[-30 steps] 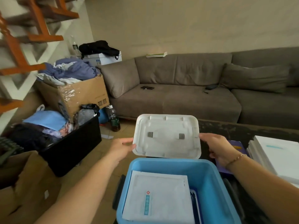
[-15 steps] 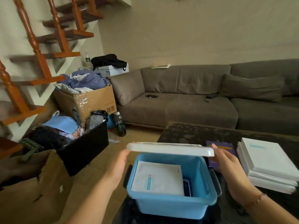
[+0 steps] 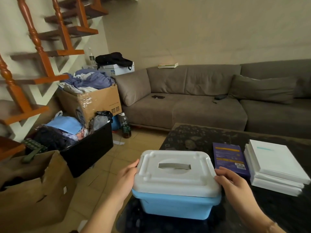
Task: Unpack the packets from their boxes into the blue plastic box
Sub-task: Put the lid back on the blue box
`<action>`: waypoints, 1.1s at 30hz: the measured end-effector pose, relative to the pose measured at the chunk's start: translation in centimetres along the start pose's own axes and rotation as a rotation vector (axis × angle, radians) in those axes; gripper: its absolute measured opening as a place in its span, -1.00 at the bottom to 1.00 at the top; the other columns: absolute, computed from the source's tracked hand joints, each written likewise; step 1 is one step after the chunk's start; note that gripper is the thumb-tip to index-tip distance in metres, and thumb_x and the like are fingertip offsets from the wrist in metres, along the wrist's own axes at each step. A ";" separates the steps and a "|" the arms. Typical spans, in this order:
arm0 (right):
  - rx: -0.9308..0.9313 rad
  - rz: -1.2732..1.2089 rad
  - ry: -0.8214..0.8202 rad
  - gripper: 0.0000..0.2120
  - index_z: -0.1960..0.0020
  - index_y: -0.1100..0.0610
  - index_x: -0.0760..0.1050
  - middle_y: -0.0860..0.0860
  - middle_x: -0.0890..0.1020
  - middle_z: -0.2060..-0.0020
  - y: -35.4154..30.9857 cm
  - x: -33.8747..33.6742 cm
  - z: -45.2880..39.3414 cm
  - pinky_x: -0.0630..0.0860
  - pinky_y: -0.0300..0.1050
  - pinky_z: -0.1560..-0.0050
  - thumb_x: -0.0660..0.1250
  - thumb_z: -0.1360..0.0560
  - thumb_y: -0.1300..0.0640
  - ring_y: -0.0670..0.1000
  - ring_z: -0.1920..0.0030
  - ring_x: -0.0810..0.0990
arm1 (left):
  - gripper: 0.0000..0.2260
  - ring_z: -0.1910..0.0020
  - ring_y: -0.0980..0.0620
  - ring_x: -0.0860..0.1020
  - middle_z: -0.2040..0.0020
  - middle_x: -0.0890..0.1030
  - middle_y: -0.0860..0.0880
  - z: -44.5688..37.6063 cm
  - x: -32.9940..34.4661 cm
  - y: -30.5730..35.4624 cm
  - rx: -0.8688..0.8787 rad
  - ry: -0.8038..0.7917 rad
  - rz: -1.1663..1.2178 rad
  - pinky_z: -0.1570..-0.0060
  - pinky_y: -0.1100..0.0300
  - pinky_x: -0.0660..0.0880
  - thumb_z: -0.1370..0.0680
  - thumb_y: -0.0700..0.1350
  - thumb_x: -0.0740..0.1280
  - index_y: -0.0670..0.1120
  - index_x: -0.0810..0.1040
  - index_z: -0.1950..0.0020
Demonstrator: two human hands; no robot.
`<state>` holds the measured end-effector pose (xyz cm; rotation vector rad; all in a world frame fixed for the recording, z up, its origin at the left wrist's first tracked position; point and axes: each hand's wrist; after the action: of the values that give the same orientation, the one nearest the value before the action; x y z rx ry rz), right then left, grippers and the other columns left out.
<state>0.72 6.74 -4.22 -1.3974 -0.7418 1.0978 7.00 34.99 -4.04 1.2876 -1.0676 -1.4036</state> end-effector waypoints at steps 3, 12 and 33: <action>0.013 0.023 -0.007 -0.88 -0.01 0.00 0.59 -0.03 0.58 -0.18 0.1 0.2 0.1 0.53 0.08 -0.20 0.31 -0.56 0.17 0.01 -0.10 0.57 | -0.66 -0.27 0.08 0.49 -0.37 0.49 0.08 0.0 -0.6 -0.5 -0.067 0.005 0.055 -0.32 0.00 0.44 -0.65 -0.12 0.19 0.11 0.47 -0.41; 0.039 0.059 -0.015 -0.94 0.00 0.10 0.53 0.02 0.60 0.01 0.1 0.3 0.3 0.60 -0.07 0.19 0.29 -0.56 0.20 0.04 0.06 0.61 | -0.55 -0.10 -0.02 0.57 -0.11 0.52 0.09 -0.3 -1.1 -1.0 -0.224 0.010 0.205 -0.12 -0.18 0.56 -0.61 -0.17 0.28 0.07 0.36 -0.49; 0.274 -0.099 -0.122 -0.78 -0.24 -0.02 0.48 0.08 0.60 -0.07 -1.7 0.8 -3.5 0.60 0.18 -0.03 0.25 -0.60 0.08 0.16 -0.04 0.60 | -0.78 0.00 -0.08 0.60 -0.04 0.59 -0.03 -3.1 0.3 2.2 -0.307 -0.026 -0.090 0.13 0.03 0.56 -0.63 0.14 0.21 0.10 0.39 -0.23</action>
<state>4.53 6.40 -3.01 -1.0596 -0.7097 1.1666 10.24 34.18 -2.19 1.1066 -0.7812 -1.5860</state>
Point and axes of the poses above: each hand's wrist, its own z-axis away from the middle knuckle, its own x-axis out of the palm, y = z × x
